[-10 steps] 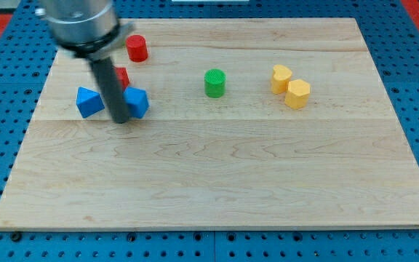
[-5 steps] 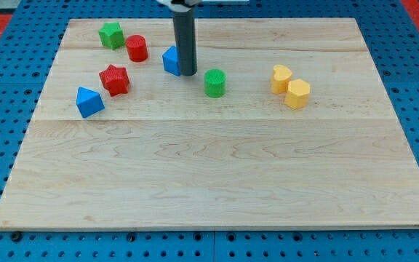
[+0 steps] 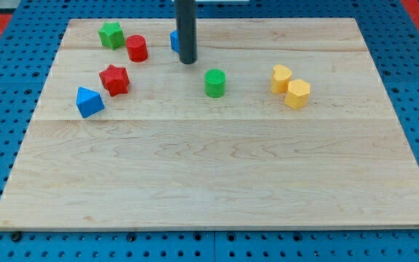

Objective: Push the cube vertically above the green circle

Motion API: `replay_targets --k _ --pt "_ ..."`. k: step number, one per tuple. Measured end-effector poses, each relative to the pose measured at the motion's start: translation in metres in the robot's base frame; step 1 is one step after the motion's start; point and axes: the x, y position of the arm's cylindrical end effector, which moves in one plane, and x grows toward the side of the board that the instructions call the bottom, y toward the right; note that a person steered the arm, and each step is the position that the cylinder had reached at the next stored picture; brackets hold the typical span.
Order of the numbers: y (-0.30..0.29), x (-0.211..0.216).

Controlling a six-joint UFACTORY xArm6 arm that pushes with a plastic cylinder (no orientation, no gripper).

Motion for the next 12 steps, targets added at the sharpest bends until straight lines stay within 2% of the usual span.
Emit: replay_targets --k 1,3,5,6,7,12 --pt "0.005 -0.047" --pt "-0.046 -0.047" --pt "-0.059 -0.099" --pt "0.007 -0.076" --pt "0.036 -0.060" --pt "0.033 -0.081"
